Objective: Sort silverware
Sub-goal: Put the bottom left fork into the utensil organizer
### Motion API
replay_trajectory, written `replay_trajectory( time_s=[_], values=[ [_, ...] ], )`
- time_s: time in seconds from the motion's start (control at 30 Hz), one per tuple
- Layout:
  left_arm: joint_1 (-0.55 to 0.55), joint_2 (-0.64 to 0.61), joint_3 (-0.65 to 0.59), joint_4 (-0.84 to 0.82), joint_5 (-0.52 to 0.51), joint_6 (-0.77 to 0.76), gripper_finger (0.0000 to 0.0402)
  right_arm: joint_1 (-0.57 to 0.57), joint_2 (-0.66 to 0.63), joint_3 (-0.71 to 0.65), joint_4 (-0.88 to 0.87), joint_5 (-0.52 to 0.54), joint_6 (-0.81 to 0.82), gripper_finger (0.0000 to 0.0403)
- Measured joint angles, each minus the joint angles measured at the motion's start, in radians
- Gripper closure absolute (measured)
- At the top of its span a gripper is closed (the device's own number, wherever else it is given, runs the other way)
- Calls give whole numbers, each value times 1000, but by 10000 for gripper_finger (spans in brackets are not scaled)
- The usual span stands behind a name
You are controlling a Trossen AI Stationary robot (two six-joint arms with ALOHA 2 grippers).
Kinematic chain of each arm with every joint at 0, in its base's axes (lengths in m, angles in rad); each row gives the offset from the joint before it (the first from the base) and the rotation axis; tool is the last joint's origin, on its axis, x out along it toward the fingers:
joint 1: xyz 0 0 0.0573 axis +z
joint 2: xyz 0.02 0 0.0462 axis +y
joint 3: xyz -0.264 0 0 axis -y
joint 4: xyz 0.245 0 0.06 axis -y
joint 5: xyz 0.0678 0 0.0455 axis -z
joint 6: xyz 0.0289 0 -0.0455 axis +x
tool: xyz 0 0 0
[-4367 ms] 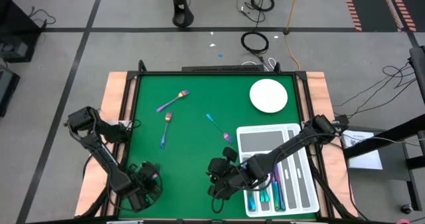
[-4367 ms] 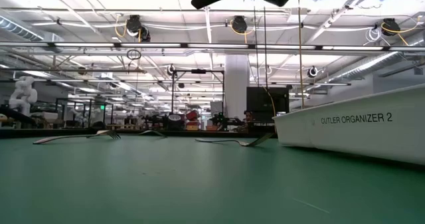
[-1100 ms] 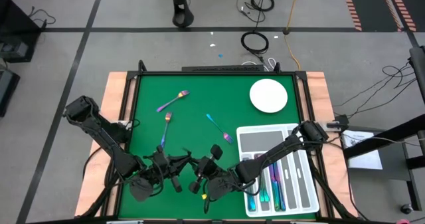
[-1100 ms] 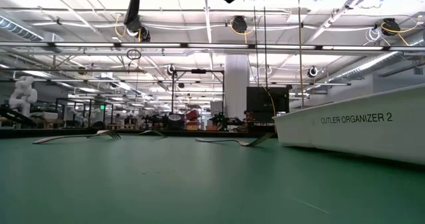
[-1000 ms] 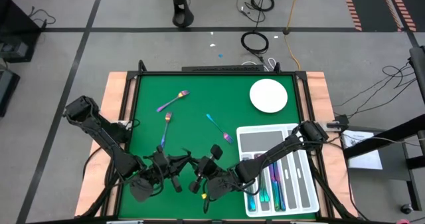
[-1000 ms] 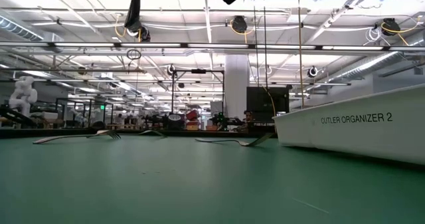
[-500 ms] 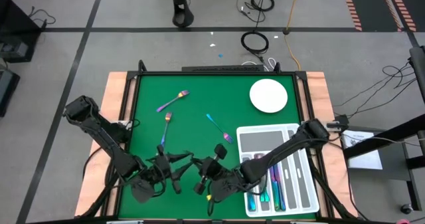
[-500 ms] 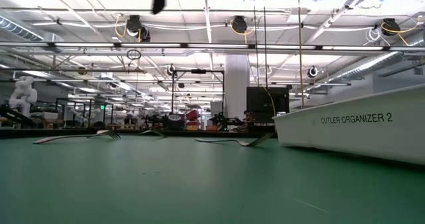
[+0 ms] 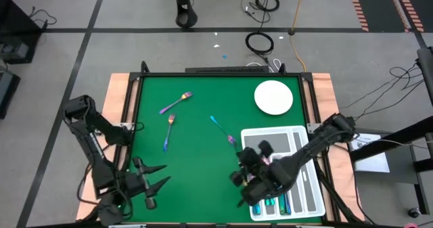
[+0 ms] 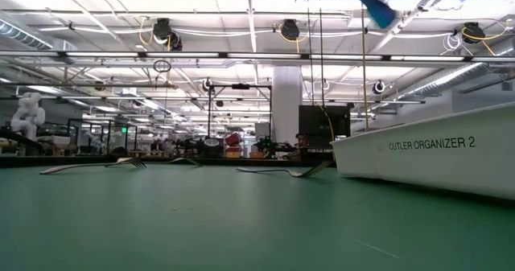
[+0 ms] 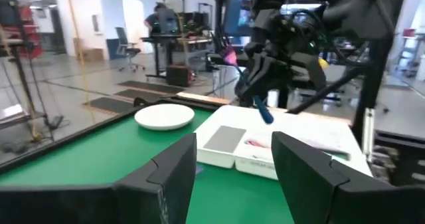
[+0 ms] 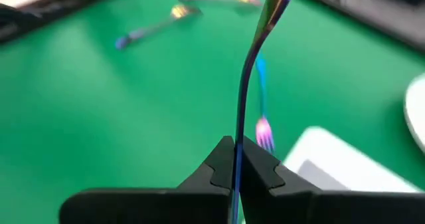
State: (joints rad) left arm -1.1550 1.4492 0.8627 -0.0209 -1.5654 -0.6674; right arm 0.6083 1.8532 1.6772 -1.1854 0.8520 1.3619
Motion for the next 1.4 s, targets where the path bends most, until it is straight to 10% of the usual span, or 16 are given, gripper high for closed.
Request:
replay_trajectory(
  time_s=[0.43, 0.67, 1.07, 1.4],
  values=[
    [-28, -20, -5, -137, -6, -164, 203, 29, -63, -50, -120, -365, 125, 403],
    [-54, -20, -5, -121, 16, -165, 203, 48, -353, -288, -107, -267, 261, 403],
    [-41, -20, -5, -121, 17, -164, 203, 74, -661, -835, 854, -203, 59, 403],
    [-23, -21, -5, -186, 45, -150, 203, 117, -527, -891, 1025, -235, 169, 403]
  ],
)
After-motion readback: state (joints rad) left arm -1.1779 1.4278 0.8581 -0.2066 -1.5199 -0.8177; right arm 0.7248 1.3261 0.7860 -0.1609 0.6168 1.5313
